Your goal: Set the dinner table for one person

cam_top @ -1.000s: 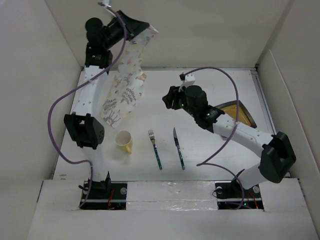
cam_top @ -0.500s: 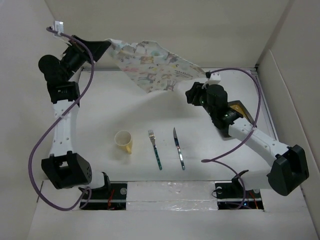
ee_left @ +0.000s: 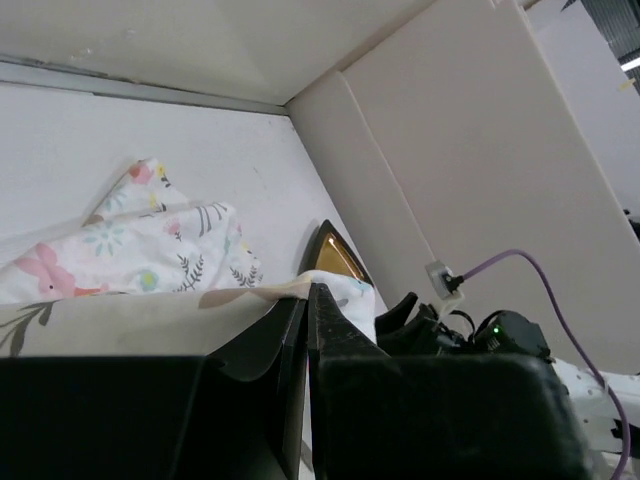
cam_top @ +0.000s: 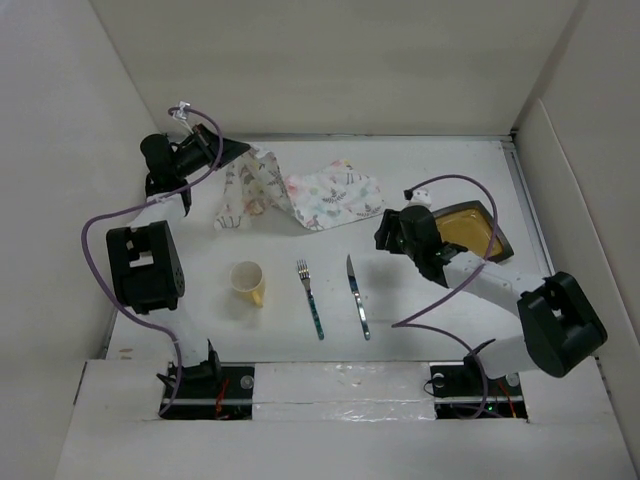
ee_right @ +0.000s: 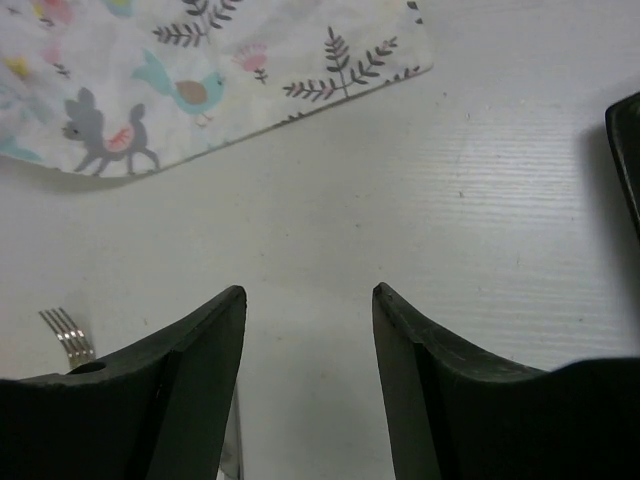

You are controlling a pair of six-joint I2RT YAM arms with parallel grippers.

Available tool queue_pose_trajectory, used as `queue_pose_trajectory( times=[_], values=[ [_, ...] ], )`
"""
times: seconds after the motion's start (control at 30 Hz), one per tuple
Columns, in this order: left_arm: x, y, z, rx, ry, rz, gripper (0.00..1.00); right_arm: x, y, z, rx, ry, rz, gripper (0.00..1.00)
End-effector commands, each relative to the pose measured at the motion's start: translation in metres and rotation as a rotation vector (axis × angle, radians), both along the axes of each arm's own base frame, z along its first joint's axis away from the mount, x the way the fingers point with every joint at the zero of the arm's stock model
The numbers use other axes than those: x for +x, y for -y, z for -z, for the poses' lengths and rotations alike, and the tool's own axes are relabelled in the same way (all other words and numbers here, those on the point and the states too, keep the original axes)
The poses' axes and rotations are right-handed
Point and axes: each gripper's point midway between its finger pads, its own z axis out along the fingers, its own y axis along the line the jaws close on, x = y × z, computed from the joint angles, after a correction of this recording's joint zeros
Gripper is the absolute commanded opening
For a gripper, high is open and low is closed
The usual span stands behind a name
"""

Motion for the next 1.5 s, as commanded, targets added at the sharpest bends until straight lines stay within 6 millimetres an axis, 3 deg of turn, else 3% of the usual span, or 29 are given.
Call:
queue_pose_trajectory(
  times=[0.0, 0.07, 0.1, 0.13, 0.2, 0.23, 0.27, 0.33, 0.4, 0.47, 0.5, 0.57, 0.83, 0.87, 1.0, 1.03, 1.1, 1.13, 1.2, 1.23, 1.3, 1.33, 1.37, 1.47],
  values=[
    [-0.025, 0.003, -0.056, 0.088, 0.212, 0.024, 0.00, 0.023, 0.007, 0.003, -0.002, -0.007, 0.085, 0.61],
    [-0.030, 0.002, -0.058, 0.147, 0.244, 0.004, 0.00, 0.038, 0.005, 0.001, 0.005, -0.021, 0.097, 0.61],
    [-0.028, -0.001, -0.057, 0.161, 0.232, -0.031, 0.00, 0.046, 0.010, 0.017, -0.014, -0.059, 0.113, 0.62],
    [-0.030, -0.002, -0.049, 0.170, 0.196, -0.046, 0.00, 0.060, 0.006, 0.009, -0.006, -0.058, 0.118, 0.62],
    [-0.036, -0.004, -0.055, 0.190, 0.210, -0.078, 0.00, 0.073, 0.007, 0.013, -0.021, -0.079, 0.137, 0.62],
    [-0.037, -0.005, -0.053, 0.196, 0.204, -0.085, 0.00, 0.078, 0.011, 0.028, -0.043, -0.123, 0.158, 0.61],
    [-0.041, -0.005, -0.058, 0.212, 0.224, -0.098, 0.00, 0.087, 0.011, 0.022, -0.057, -0.118, 0.176, 0.61],
    [-0.043, -0.007, -0.057, 0.213, 0.215, -0.128, 0.00, 0.091, 0.012, 0.036, -0.098, -0.166, 0.185, 0.60],
    [-0.045, -0.007, -0.061, 0.195, 0.223, -0.135, 0.00, 0.106, 0.009, 0.029, -0.102, -0.164, 0.185, 0.58],
    [-0.048, -0.006, -0.059, 0.182, 0.212, -0.134, 0.00, 0.105, 0.011, 0.050, -0.154, -0.233, 0.184, 0.56],
    [-0.048, -0.006, -0.060, 0.182, 0.214, -0.134, 0.00, 0.113, 0.008, 0.045, -0.158, -0.231, 0.183, 0.56],
    [-0.048, -0.006, -0.058, 0.179, 0.214, -0.134, 0.00, 0.108, 0.012, 0.069, -0.220, -0.313, 0.180, 0.54],
    [-0.048, -0.007, -0.052, 0.175, 0.214, -0.152, 0.00, 0.110, 0.010, 0.092, -0.223, -0.382, 0.214, 0.49],
    [-0.046, -0.008, -0.051, 0.187, 0.220, -0.156, 0.00, 0.107, 0.006, 0.096, -0.212, -0.400, 0.198, 0.46],
    [-0.042, -0.009, -0.045, 0.185, 0.195, -0.159, 0.00, 0.102, 0.005, 0.095, -0.187, -0.398, 0.189, 0.08],
    [-0.042, -0.010, -0.043, 0.184, 0.187, -0.163, 0.00, 0.106, 0.000, 0.085, -0.154, -0.364, 0.182, 0.03],
    [-0.041, -0.011, -0.044, 0.183, 0.185, -0.170, 0.00, 0.099, 0.002, 0.084, -0.119, -0.358, 0.168, 0.00],
    [-0.041, -0.011, -0.045, 0.182, 0.189, -0.172, 0.00, 0.109, 0.000, 0.058, -0.069, -0.283, 0.159, 0.00],
    [-0.042, -0.011, -0.046, 0.178, 0.190, -0.177, 0.00, 0.101, -0.002, 0.042, -0.030, -0.241, 0.132, 0.00],
    [-0.042, -0.011, -0.047, 0.175, 0.188, -0.178, 0.00, 0.104, -0.002, 0.025, -0.012, -0.190, 0.128, 0.00],
    [-0.046, -0.008, -0.053, 0.150, 0.201, -0.168, 0.00, 0.100, 0.010, -0.043, 0.025, -0.049, 0.145, 0.00],
    [-0.048, -0.008, -0.057, 0.137, 0.208, -0.167, 0.00, 0.098, 0.012, -0.039, 0.015, -0.057, 0.142, 0.00],
    [-0.050, -0.007, -0.060, 0.125, 0.214, -0.162, 0.00, 0.095, 0.022, -0.074, 0.039, 0.015, 0.161, 0.00],
    [-0.050, -0.007, -0.069, 0.107, 0.237, -0.166, 0.00, 0.087, 0.031, -0.107, 0.045, 0.102, 0.143, 0.00]
  ],
)
